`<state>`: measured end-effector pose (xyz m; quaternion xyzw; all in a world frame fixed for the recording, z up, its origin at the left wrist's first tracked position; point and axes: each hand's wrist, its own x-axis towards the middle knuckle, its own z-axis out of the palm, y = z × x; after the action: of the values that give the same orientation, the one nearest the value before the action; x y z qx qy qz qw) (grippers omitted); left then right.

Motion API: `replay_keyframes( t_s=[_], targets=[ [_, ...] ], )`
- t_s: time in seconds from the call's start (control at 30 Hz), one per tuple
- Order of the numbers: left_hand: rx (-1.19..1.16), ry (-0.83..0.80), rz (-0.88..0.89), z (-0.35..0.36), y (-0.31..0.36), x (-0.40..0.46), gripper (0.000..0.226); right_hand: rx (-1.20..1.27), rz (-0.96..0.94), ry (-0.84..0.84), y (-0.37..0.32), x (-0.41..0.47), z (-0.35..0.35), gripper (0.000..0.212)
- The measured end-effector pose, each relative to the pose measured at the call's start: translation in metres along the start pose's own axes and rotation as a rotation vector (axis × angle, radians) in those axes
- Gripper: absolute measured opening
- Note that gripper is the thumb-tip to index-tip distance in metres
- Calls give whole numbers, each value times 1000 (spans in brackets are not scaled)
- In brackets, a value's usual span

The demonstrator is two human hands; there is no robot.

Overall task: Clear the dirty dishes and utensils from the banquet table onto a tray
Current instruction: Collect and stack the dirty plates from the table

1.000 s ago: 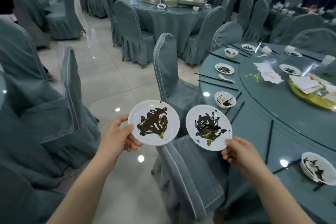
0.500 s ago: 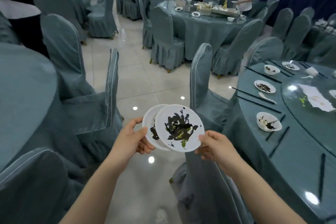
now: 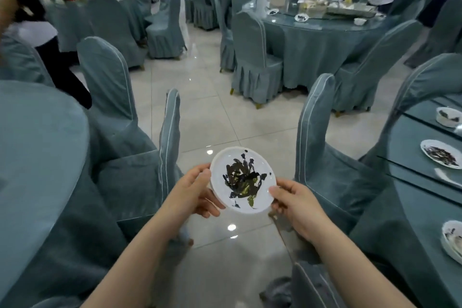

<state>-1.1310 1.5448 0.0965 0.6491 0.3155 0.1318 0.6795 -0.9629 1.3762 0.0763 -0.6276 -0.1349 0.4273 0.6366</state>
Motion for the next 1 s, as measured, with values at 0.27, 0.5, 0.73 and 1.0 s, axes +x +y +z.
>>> replay_keyframes(
  t_s=[0.27, 0.5, 0.73, 1.0],
  targets=[
    [141, -60, -60, 26, 34, 131, 32, -18, -62, 77, -56, 95, -42, 21],
    [120, -166, 0, 81, 64, 254, 32, 64, -109, 283, -95, 145, -102, 18],
    [122, -392, 97, 138, 118, 362, 30, 188, -137, 649, -116, 180, -157, 17],
    [153, -558, 133, 228, 148, 444, 35, 353, -65, 977, -100, 187, -244, 15]
  ],
)
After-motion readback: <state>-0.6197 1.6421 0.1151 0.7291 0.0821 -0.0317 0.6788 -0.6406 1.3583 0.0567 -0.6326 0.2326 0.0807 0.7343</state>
